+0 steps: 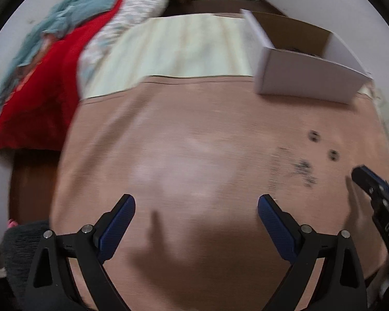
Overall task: Organize jewelry
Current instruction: 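Pinch a small silver earring with the right tool, then pinch the thin silver necklace with the left tool, then carry the necklace with the left tool into the box while the right tool carries the earring in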
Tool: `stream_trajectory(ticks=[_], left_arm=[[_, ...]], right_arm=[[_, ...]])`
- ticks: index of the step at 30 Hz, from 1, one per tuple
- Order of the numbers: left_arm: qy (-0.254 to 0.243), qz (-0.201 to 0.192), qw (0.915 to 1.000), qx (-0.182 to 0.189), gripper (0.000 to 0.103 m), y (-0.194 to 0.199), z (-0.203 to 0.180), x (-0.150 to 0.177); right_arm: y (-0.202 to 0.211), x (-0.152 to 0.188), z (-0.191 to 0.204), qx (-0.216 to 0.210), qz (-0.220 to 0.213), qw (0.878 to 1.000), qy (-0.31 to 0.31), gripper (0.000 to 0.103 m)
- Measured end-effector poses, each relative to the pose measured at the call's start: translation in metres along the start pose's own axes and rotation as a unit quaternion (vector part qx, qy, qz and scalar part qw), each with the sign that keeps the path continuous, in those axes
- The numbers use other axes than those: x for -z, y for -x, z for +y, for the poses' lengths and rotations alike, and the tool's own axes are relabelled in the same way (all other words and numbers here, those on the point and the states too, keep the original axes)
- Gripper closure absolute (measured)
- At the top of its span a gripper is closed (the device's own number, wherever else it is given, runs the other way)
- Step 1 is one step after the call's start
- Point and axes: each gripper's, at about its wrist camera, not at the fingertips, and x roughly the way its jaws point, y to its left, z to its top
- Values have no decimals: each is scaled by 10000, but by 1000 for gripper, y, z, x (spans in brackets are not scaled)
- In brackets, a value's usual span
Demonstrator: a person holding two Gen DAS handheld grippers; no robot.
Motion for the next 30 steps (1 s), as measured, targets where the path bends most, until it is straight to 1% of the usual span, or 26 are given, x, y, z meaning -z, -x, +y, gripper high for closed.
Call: stream_trajectory(ticks=[3, 4, 5, 6, 7, 8, 9, 10, 11, 14, 17, 22, 30], left_arm=[[-231, 58, 9994, 269, 8, -5, -21, 2], [-329, 63, 9989, 334, 10, -7, -29, 3], [-435, 65, 9984, 351, 22, -8, -35, 4], [-513, 83, 9980, 364, 40, -9, -40, 4], [-572, 69, 9974, 437, 45, -9, -44, 6], [-608, 1, 9971, 461, 59, -7, -47, 6], [-663, -19, 9965, 510, 78, -6, -50, 7], [-720, -18, 9959, 548, 88, -6, -53, 7], [-738, -6, 9958, 538, 95, -6, -55, 7], [-689, 2, 9957, 620, 96, -4, -51, 9], [-587, -112, 9955, 732, 96, 11, -45, 5], [-389, -452, 9930, 1022, 96, 50, -29, -16], [-371, -869, 9834, 1548, 96, 108, -28, -58]], right_arm=[[10, -1, -17, 86, -104, 9997, -215, 94], [12, -1, -22, 114, -126, 9995, -281, 94], [13, -1, -24, 128, -135, 9993, -314, 94], [14, -1, -27, 144, -145, 9991, -358, 94], [15, -1, -30, 163, -152, 9990, -382, 94], [17, 0, -33, 169, -161, 9989, -397, 94], [18, 1, -33, 178, -166, 9989, -403, 94], [19, 0, -33, 183, -171, 9989, -406, 94], [20, 0, -33, 176, -184, 9988, -406, 94], [24, -1, -30, 156, -238, 9988, -397, 94], [32, -4, -28, 86, -335, 9985, -423, 94], [56, -16, -25, -124, -541, 9973, -472, 94], [92, -50, -24, -434, -890, 9938, -503, 94]])
